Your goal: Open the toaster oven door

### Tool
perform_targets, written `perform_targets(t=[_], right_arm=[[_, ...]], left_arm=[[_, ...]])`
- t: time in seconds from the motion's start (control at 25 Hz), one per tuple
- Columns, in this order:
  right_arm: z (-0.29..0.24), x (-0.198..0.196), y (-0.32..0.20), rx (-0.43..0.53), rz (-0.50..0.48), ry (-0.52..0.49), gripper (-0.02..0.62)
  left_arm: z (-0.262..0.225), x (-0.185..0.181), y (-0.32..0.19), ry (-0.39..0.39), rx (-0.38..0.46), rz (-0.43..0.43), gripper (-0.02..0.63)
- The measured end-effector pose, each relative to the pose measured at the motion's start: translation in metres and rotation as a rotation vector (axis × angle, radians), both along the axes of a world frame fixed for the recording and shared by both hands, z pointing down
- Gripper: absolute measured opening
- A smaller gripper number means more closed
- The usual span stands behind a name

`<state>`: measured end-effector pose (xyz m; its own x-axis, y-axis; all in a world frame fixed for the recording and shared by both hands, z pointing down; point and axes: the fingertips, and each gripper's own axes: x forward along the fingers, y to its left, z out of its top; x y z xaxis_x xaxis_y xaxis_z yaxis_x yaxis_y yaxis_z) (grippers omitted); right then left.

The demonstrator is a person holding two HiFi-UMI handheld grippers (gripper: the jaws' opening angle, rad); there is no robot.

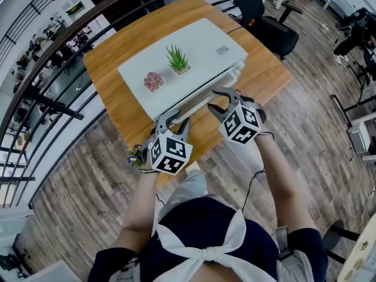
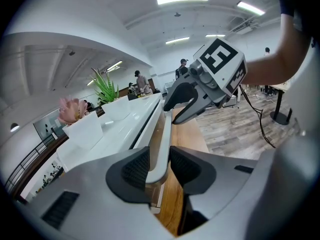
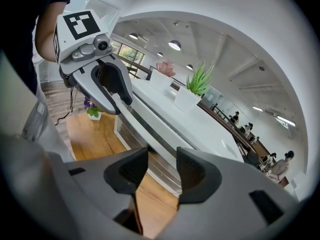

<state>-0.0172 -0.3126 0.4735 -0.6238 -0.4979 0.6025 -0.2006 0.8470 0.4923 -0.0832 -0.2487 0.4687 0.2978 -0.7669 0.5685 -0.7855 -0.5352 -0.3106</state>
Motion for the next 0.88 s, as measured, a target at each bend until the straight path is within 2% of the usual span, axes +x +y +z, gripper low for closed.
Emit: perform_targets(t=[0.88], right_arm=[[0.007, 0.015, 0.014, -0.007, 0.032, 0.017, 0.181]], left_arm=[[0.006, 0.016, 0.016, -0.026, -0.002, 0.039, 0.127]])
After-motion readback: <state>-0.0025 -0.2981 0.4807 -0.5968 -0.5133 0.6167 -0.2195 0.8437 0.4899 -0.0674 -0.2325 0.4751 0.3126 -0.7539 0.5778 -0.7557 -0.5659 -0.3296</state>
